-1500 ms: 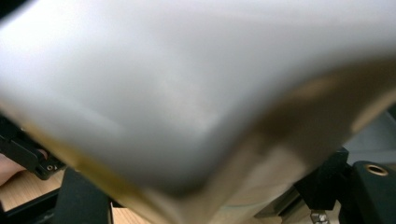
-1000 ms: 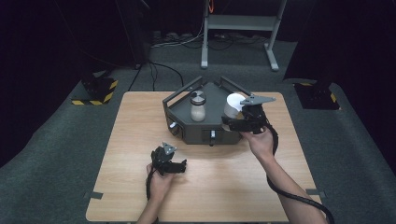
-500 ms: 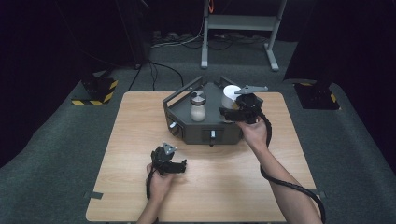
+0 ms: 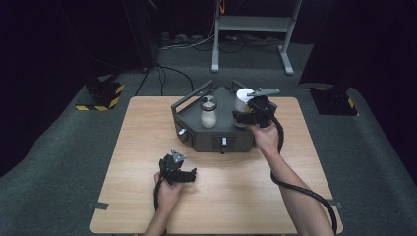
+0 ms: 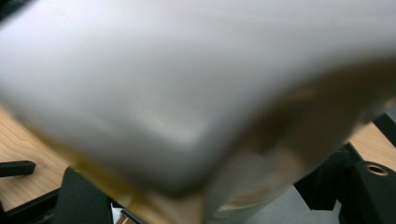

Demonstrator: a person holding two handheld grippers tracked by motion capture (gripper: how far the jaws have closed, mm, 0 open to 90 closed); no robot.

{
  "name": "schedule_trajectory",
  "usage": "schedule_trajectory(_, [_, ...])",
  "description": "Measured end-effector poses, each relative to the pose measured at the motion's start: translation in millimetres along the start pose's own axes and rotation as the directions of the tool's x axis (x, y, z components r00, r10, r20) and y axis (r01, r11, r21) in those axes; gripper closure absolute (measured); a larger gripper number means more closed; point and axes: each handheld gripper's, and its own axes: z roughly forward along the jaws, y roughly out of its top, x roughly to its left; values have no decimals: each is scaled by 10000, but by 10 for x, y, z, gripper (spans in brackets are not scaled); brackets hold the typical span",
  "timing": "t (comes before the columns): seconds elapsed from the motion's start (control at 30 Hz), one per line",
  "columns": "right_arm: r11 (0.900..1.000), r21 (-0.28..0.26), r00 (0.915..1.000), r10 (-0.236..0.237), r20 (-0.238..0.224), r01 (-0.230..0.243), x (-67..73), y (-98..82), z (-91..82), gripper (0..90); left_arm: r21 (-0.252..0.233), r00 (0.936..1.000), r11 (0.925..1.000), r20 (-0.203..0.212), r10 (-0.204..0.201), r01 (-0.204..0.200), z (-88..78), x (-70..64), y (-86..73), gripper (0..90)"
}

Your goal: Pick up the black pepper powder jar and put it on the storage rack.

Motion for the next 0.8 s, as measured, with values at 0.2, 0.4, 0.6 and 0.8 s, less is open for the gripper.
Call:
schedule_trajectory(0.2, [9999, 134, 9999, 8, 109, -9, 24, 8, 58, 310, -6, 10000, 10000, -11, 6, -6, 0, -2, -1, 55])
schedule_trajectory(0.4, [9997, 241, 9997, -89, 239, 83, 57, 1, 101, 310, -6, 10000, 10000, -15, 18, -18, 0, -3, -1, 56])
schedule_trajectory(0.6, [9995, 272, 9993, -160, 336, 151, 70, -15, 126, 310, -5, 10000, 10000, -15, 19, -19, 0, -3, 0, 56])
schedule_trajectory(0.8, [9993, 308, 9993, -196, 312, 187, 62, -36, 141, 309, 19, 10000, 10000, -16, 49, -49, -2, -1, 3, 56])
